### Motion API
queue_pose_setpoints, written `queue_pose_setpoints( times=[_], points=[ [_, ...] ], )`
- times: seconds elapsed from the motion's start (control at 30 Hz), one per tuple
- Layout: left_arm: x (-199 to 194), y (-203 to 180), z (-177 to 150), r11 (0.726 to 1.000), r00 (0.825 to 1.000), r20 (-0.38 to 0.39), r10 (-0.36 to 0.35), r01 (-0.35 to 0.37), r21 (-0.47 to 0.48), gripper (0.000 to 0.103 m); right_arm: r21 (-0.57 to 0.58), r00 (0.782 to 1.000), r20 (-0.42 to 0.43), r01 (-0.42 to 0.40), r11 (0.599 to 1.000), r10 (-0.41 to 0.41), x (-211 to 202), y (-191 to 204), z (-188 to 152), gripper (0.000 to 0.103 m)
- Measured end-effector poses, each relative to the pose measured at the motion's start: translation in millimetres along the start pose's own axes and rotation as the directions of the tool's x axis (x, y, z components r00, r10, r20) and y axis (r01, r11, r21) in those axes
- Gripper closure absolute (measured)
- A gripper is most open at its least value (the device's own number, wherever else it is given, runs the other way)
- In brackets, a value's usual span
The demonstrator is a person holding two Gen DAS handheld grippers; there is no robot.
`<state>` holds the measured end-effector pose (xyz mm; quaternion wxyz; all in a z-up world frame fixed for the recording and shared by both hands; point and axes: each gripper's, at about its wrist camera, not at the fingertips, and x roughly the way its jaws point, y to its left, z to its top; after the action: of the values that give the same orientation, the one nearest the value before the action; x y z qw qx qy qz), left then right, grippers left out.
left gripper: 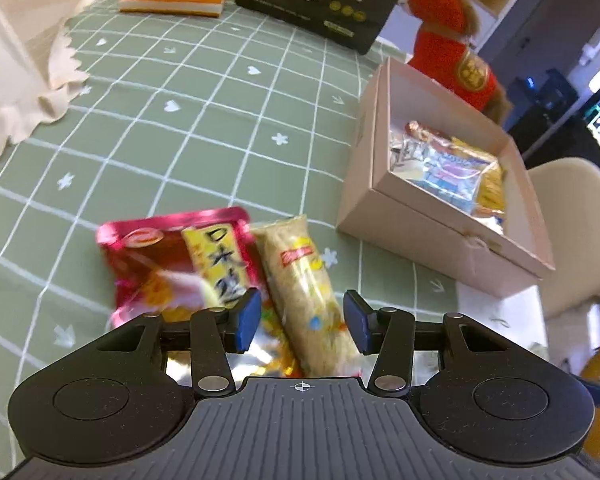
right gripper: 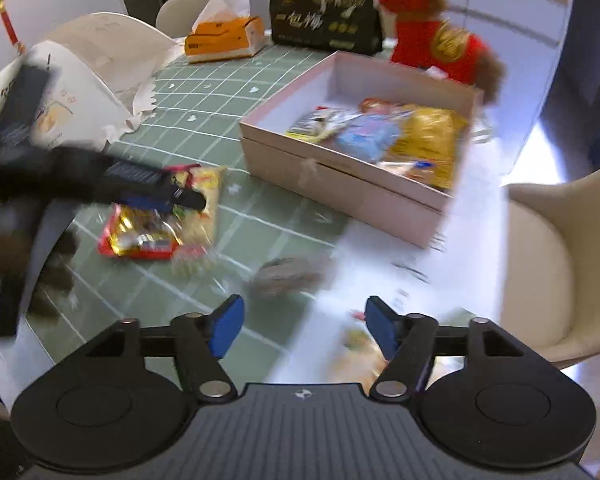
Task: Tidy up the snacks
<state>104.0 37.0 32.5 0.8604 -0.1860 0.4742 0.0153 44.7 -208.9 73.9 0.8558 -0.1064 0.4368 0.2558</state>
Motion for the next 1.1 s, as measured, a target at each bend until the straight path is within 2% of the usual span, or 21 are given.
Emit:
queue_pose_setpoints(
  times=[0.07,0.13,0.2,0.3,0.4,0.47,0.53,0.6,0.7,0.77,0.87,0.9,1.0,1.1],
  points=[
    [7.1,-10.8,0.0,0.999,1.000,0.010,0.024,-0.024,0.039,0.057,-0.018,0.998,0.031,0.061,0.998,-0.061,-12.6,-3.3,-16.7,0.028],
    [9.0,-22.4,-3.9,0.994,0.998,0.018,0.057,-0.058,0.094,0.058,0.027,0.997,0.032,0.066,0.997,-0.067,-15.1,-11.5,-26.8,0.023],
    [7.9,-31.6,-10.6,0.986,0.998,0.008,0.066,-0.066,0.154,0.062,0.111,0.999,0.013,0.043,0.993,-0.044,-8.2,-24.9,-35.6,0.023],
    [-1.5,-42.7,-31.7,0.965,0.999,-0.030,0.027,-0.018,0.263,0.067,0.220,1.000,0.003,-0.005,0.975,0.005,9.2,-37.2,-41.2,0.023],
    [-14.5,-45.3,-54.7,0.939,0.998,-0.058,0.017,0.005,0.345,0.068,0.251,0.999,0.021,-0.049,0.967,0.045,22.4,-31.1,-42.4,0.023],
    [-23.5,-41.1,-66.3,0.935,0.996,-0.086,0.006,0.025,0.355,0.068,0.226,0.996,0.029,-0.087,0.970,0.083,27.2,-17.9,-41.3,0.022],
    [-32.0,-34.2,-74.0,0.942,0.992,-0.125,-0.010,0.051,0.333,0.068,0.171,0.987,0.024,-0.159,0.972,0.157,27.2,-2.2,-40.1,0.022],
    [-36.6,-28.3,-77.6,0.948,0.991,-0.137,-0.013,0.055,0.314,0.068,0.109,0.983,0.009,-0.184,0.977,0.184,24.7,12.5,-41.8,0.022],
    [-35.8,-27.1,-75.9,0.951,0.992,-0.129,-0.007,0.047,0.307,0.066,0.042,0.991,-0.019,-0.130,0.991,0.131,25.7,23.4,-48.8,0.022],
    [-32.8,-29.3,-73.2,0.955,0.993,-0.114,-0.001,0.035,0.295,0.066,0.040,0.994,-0.039,-0.096,0.995,0.097,26.9,20.3,-51.9,0.022],
    [-28.9,-34.8,-68.1,0.958,0.996,-0.094,-0.004,0.030,0.284,0.066,0.062,0.994,0.005,-0.108,0.992,0.108,8.3,10.2,-49.8,0.022],
    [-26.3,-37.6,-66.6,0.959,0.996,-0.092,-0.006,0.032,0.283,0.063,0.071,0.993,0.024,-0.115,0.991,0.113,3.8,6.1,-46.5,0.022],
    [-25.7,-42.4,-71.2,0.940,0.997,-0.072,-0.010,0.034,0.340,0.062,0.113,0.993,0.065,-0.106,0.988,0.099,2.8,-1.4,-31.5,0.018],
    [-27.2,-47.2,-79.6,0.909,0.999,-0.046,0.005,0.015,0.417,0.064,0.138,0.996,0.057,-0.071,0.988,0.063,24.3,2.2,-14.1,0.017]
  ],
)
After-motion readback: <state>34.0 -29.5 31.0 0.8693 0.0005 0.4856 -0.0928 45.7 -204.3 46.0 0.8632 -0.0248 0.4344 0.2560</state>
